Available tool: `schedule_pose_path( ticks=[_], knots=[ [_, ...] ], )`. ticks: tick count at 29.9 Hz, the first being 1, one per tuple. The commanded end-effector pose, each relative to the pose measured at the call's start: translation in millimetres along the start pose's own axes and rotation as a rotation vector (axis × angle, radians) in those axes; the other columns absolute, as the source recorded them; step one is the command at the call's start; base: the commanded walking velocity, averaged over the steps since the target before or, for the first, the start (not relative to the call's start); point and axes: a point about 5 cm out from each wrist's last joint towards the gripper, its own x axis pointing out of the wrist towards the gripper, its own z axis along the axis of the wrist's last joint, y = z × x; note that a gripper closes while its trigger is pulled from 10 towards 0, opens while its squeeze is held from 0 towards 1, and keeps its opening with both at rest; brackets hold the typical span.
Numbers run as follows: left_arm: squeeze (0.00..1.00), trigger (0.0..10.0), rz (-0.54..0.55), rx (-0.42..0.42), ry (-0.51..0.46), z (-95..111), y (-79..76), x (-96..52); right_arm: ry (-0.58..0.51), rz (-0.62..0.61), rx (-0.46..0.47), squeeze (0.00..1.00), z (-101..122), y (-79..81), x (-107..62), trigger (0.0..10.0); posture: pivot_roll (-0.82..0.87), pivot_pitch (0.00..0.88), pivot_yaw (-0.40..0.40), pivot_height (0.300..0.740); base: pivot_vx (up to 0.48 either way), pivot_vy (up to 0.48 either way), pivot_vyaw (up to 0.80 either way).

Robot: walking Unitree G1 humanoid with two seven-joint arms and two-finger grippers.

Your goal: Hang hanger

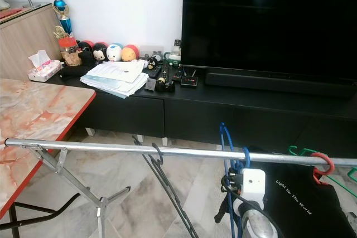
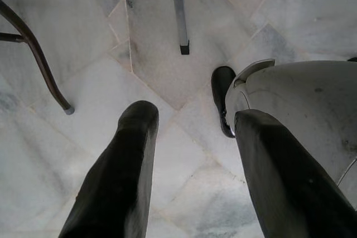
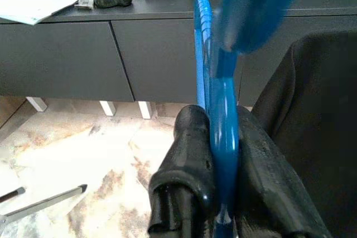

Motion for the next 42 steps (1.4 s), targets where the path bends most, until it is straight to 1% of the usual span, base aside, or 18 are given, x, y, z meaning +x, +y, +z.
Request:
schedule_pose_path(
  ticks=[1, 8, 9, 11, 12, 13, 14, 15, 17, 18, 25, 33, 34, 35, 36, 38, 40, 42],
  knots=[
    [0.00, 10.0, 0.003, 0.016, 0.014, -4, 2.1, -1.0, 0.035, -0.020, 0.018, 0.76, -7, -2.0, -5.3, 10.0, 0.01, 0.000, 0.017, 0.740, 0.000, 0.000, 0.00],
    [0.00, 10.0, 0.003, 0.021, 0.017, -4, 2.7, -1.1, -0.013, -0.031, 0.046, 0.73, 2, 1.4, -20.2, 10.0, -0.01, 0.000, 0.024, 0.740, 0.000, 0.000, 0.00],
    [0.00, 10.0, 0.003, 0.023, 0.016, -4, 2.9, -1.1, -0.041, -0.040, 0.052, 0.70, 6, 0.0, -22.5, 10.0, -0.01, 0.000, 0.025, 0.740, 0.000, 0.000, 0.00],
    [0.00, 10.0, 0.003, 0.024, 0.016, -4, 2.9, -1.1, -0.059, -0.048, 0.061, 0.69, 9, -0.8, -23.6, 10.0, -0.01, 0.000, 0.024, 0.740, 0.000, 0.000, 0.00],
    [0.00, 10.0, 0.002, 0.024, 0.015, -4, 3.0, -1.1, -0.086, -0.055, 0.077, 0.60, 13, -1.4, -25.6, 10.0, -0.01, 0.000, 0.025, 0.740, 0.000, 0.000, 0.00],
    [0.00, 10.0, 0.002, 0.025, 0.015, -4, 3.0, -1.2, -0.100, -0.053, 0.074, 0.37, 15, -1.2, -27.3, 10.0, -0.01, 0.000, 0.024, 0.740, 0.000, 0.000, 0.00],
    [0.00, 10.0, 0.002, 0.025, 0.015, -4, 3.0, -1.2, -0.107, -0.051, 0.070, 0.37, 16, -0.9, -28.6, 10.0, -0.01, 0.000, 0.024, 0.740, 0.000, 0.000, 0.00],
    [0.00, 10.0, 0.001, 0.025, 0.015, -4, 3.0, -1.2, -0.111, -0.048, 0.072, 0.21, 17, -0.3, -29.8, 10.0, -0.01, 0.000, 0.023, 0.740, 0.000, 0.000, 0.00],
    [0.00, 10.0, 0.001, 0.026, 0.015, -4, 3.1, -1.2, -0.114, -0.049, 0.088, 0.03, 18, 0.3, -33.4, 10.0, -0.01, 0.000, 0.024, 0.740, 0.000, 0.000, 0.00],
    [0.00, 10.0, 0.000, 0.026, 0.016, -4, 3.1, -1.2, -0.116, -0.052, 0.097, 0.00, 18, 0.4, -37.3, 10.0, -0.01, 0.000, 0.024, 0.740, 0.000, 0.000, 0.00],
    [0.00, 10.0, 0.002, 0.021, 0.015, -4, 3.1, -1.3, -0.169, -0.063, 0.116, 0.00, 24, 0.7, -50.1, 10.0, -0.01, 0.000, 0.021, 0.740, 0.000, 0.000, 0.00],
    [0.00, 10.0, 0.004, 0.017, 0.013, -4, 3.1, -1.5, -0.175, -0.068, 0.093, 0.00, 27, 1.5, -45.6, 10.0, -0.01, 0.000, 0.019, 0.740, 0.000, 0.000, 0.00],
    [0.00, 10.0, 0.007, -0.002, 0.013, -5, 3.2, -1.6, -0.175, -0.056, 0.081, 0.00, 27, 3.5, -44.8, 10.0, -0.01, 0.000, 0.018, 0.740, 0.000, 0.000, 0.00],
    [0.00, 10.0, 0.019, -0.056, 0.013, -7, 3.4, -1.9, -0.174, -0.038, 0.061, 0.00, 28, 6.6, -43.5, 10.0, -0.01, 0.000, 0.019, 0.740, 0.000, 0.000, 0.00],
    [0.00, 10.0, 0.019, -0.056, 0.013, -7, 3.4, -1.9, -0.174, -0.038, 0.061, 0.00, 28, 6.6, -43.5, 10.0, -0.01, 0.000, 0.019, 0.740, 0.000, 0.000, 0.00],
    [0.00, 10.0, 0.043, -0.157, 0.010, -9, 3.7, -2.6, -0.178, -0.032, 0.060, 0.00, 29, 8.4, -43.3, 10.0, -0.01, 0.000, 0.017, 0.740, 0.000, 0.000, 0.00],
    [0.00, 10.0, 0.062, -0.192, 0.005, -10, 4.4, -2.9, -0.179, -0.028, 0.055, 0.00, 29, 8.6, -43.4, 10.0, -0.01, 0.000, 0.018, 0.740, 0.000, 0.000, 0.00],
    [0.00, 10.0, 0.077, -0.175, 0.000, -10, 5.3, -3.1, -0.178, -0.023, 0.048, 0.00, 29, 8.3, -43.6, 10.0, 0.00, 0.000, 0.016, 0.740, 0.000, 0.000, 0.00]
  ],
)
